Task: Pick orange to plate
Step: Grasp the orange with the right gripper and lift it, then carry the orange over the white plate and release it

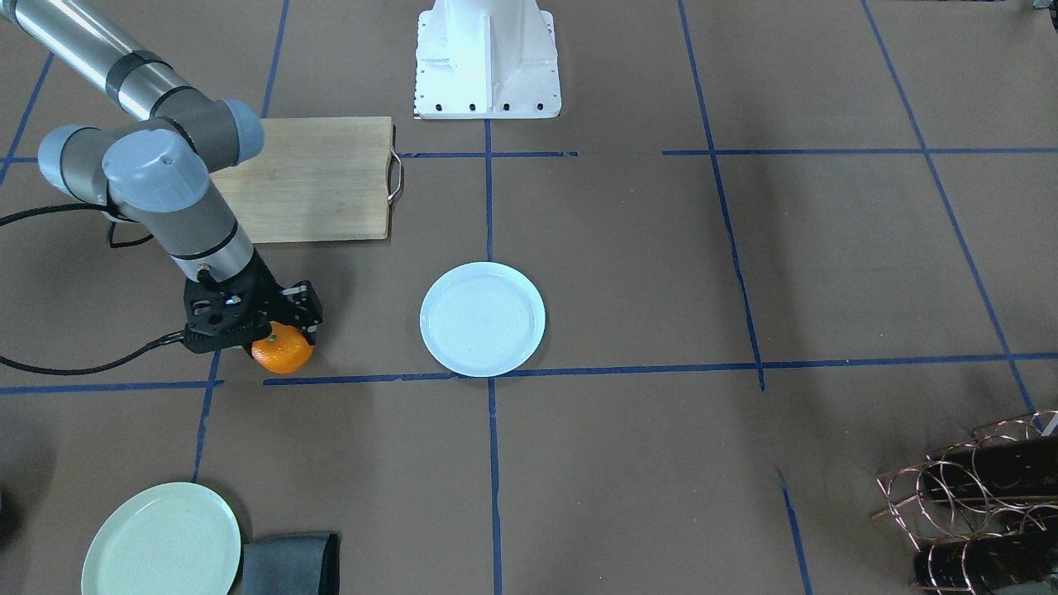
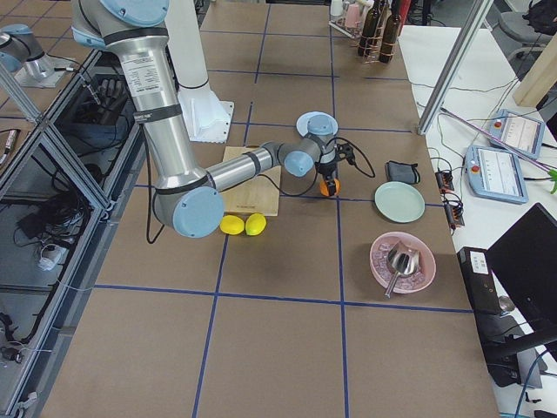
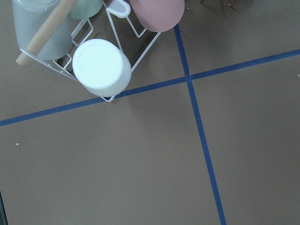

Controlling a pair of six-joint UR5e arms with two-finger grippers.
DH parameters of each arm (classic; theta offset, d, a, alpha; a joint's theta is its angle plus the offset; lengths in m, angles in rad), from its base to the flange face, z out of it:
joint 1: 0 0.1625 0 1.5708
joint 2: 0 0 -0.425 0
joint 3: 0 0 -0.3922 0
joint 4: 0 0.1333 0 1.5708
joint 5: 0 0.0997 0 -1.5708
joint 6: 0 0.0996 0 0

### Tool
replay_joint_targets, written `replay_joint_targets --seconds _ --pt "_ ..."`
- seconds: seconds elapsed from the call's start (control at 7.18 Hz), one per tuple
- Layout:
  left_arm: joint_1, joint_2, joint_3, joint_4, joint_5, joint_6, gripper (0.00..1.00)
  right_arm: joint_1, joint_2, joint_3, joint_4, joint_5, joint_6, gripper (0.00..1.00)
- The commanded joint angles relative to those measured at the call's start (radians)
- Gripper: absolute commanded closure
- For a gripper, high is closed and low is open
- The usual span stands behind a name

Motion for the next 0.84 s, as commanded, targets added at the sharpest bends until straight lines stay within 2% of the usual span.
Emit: replay_joint_targets --seconds 0.0,0.42,0.7 --pt "0.002 0.0 -0.001 0.001 0.0 0.0 0.0 -0.089 0.177 -0.036 -0.114 -0.096 0.157 0.8" --pt "0.002 0.0 -0.001 0.001 0.0 0.0 0.0 -0.212 0.384 -0.234 -0.136 -0.264 0.274 0.76" --pt "0.002 -0.002 0.001 -0.002 -0.002 0.0 0.0 -0.266 0.389 -0.273 -0.14 -0.322 0.291 0.75"
